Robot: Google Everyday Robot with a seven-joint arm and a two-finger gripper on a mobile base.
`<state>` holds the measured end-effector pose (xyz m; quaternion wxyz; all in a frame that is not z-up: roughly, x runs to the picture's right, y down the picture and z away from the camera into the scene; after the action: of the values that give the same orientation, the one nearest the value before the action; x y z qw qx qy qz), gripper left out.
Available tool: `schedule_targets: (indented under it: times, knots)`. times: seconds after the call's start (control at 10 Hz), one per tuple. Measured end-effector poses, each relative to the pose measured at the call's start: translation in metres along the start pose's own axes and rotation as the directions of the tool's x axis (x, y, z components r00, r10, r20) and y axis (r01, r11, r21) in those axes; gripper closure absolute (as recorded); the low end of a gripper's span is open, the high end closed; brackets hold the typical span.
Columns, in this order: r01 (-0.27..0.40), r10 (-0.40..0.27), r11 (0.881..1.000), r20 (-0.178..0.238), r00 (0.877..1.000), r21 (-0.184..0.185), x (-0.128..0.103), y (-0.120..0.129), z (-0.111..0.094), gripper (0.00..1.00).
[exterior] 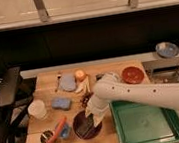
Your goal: Wipe purple bowl with eraser
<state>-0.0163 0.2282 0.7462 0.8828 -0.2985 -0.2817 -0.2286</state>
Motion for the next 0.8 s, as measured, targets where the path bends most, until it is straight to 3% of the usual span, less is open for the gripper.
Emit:
schedule_targets:
  times: [0.2, 0.4, 0.8]
  knots:
    - [-0.029, 0.028, 1.0, -0.021, 0.999, -0.01, 0.014, 0.01, -0.005, 1.0]
    - [-0.033, 0.032, 0.999, -0.043, 0.999, -0.015, 0.018, 0.004, -0.006, 1.0]
    - [0.026, -0.026, 1.0, -0.057, 0.998, -0.006, 0.001, -0.028, -0.006, 1.0]
